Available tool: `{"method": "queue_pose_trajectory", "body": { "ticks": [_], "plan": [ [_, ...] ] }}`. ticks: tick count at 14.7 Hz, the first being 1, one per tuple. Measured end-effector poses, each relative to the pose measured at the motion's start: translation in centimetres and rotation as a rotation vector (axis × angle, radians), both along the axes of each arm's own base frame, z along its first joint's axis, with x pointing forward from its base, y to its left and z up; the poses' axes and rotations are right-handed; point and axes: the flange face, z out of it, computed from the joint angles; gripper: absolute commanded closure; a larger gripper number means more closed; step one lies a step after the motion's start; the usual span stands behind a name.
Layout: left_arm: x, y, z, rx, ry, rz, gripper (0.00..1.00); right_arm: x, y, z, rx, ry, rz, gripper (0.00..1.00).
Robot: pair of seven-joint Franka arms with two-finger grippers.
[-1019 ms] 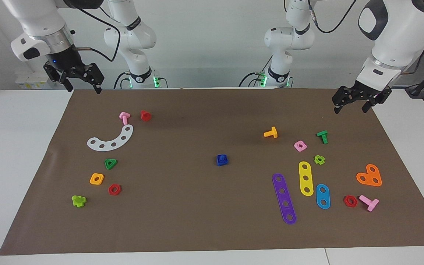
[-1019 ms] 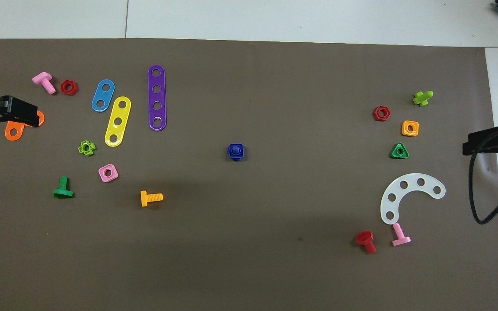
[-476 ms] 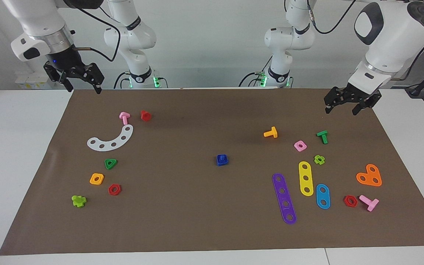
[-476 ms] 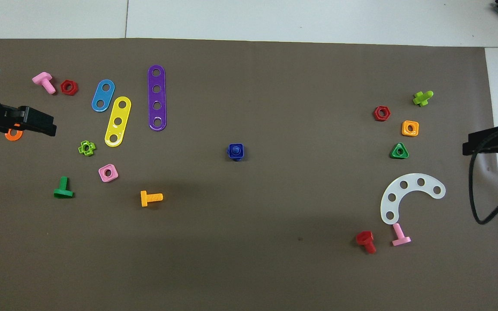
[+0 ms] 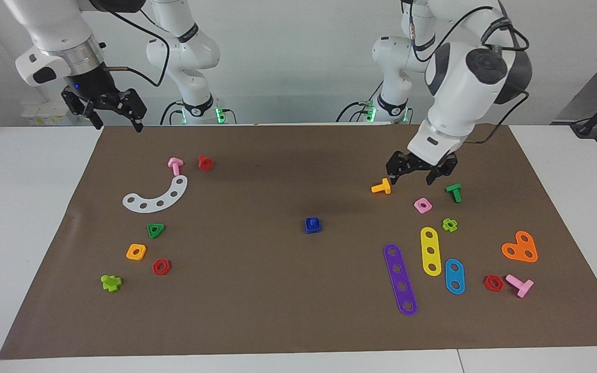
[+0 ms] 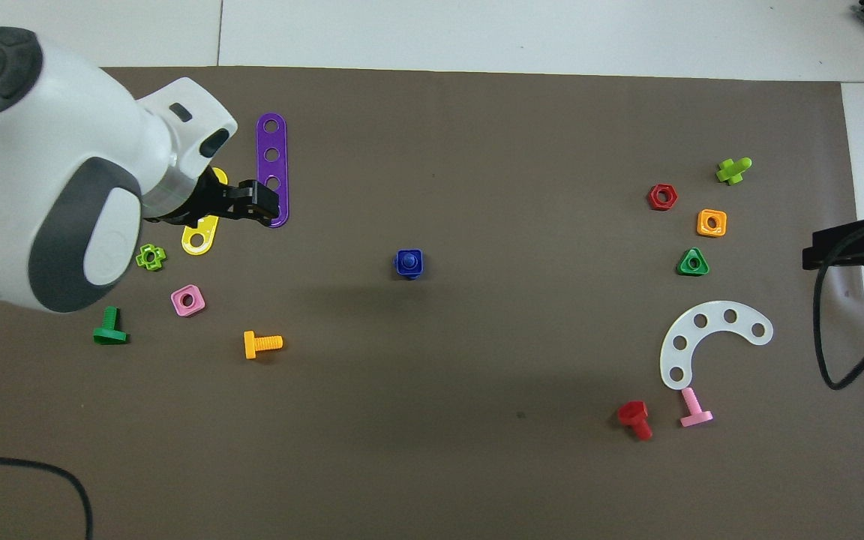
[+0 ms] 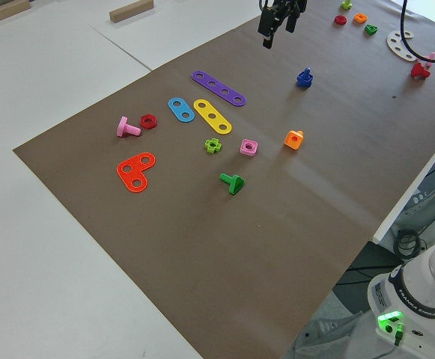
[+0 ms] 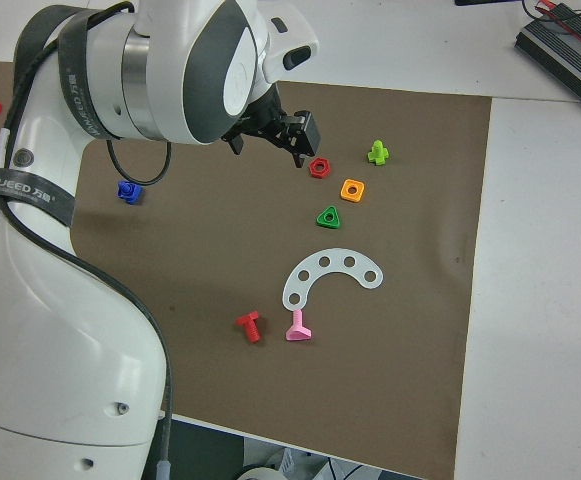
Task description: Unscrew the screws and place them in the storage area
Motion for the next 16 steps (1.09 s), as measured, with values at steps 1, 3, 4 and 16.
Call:
{"method": "queue_pose_trajectory", "body": {
  "ticks": [1,3,4,16],
  "plan": [
    [0.2,-1.4,-1.1,-0.013,-0.005,0.005,0.00,0.0,0.0,0.0,0.000,0.000,0.000,0.00],
    [0.4,-4.0,-3.4,-0.030,-0.017,0.029,0.00,0.0,0.0,0.0,0.000,0.000,0.000,0.00],
    [0.5,-5.6,-4.7,-0.037,-0.032,0.052,0.00,0.0,0.0,0.0,0.000,0.000,0.000,0.00],
    [-3.3,-18.6,-18.6,-0.032,-0.052,-0.004,0.16,0.0,0.0,0.0,0.000,0.000,0.000,0.00]
  ]
}}
